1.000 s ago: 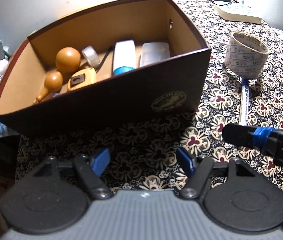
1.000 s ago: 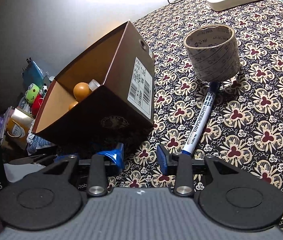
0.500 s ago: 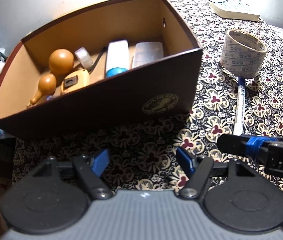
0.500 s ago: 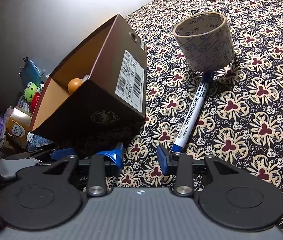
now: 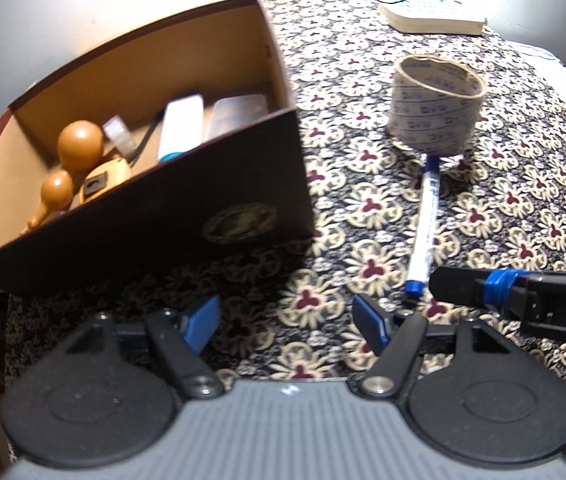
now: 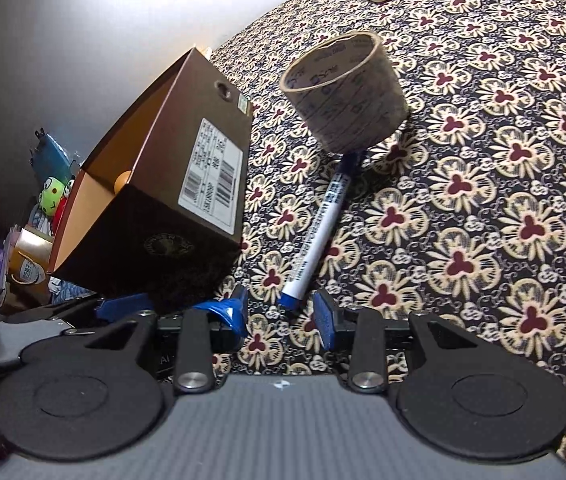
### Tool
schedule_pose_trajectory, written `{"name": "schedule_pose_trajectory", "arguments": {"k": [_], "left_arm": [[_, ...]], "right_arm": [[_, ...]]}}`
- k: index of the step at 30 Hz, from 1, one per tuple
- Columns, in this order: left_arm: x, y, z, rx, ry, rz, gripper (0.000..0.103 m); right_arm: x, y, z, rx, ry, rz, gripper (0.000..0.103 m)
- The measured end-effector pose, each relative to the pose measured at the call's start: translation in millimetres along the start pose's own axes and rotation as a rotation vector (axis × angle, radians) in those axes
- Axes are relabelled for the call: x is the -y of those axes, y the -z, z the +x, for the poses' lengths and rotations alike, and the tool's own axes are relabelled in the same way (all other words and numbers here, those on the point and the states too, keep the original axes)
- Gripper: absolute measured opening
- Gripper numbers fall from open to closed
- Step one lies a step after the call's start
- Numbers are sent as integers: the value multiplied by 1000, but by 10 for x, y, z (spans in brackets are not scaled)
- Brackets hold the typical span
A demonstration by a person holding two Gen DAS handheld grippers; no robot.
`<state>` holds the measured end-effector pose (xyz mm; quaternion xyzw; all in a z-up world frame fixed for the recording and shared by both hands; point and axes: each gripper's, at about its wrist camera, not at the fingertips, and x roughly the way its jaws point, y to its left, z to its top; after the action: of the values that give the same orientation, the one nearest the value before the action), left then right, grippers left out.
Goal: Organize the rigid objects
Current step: 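Move the left gripper toward the brown packing-tape roll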
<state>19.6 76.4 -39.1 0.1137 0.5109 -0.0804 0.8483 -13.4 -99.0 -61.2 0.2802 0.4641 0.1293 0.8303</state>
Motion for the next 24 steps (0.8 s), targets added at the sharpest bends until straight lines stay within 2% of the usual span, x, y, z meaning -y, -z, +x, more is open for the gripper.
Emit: {"name": "schedule_pose_trajectory", "arguments": {"k": [11,24], "left_arm": [[360,-82,28,3,25,11,72],[565,-234,11,5,3,37,72]], "right_arm": [[326,-101,-175,16,23,11,19],[521,-330,-236,16,-4,34,19]]}}
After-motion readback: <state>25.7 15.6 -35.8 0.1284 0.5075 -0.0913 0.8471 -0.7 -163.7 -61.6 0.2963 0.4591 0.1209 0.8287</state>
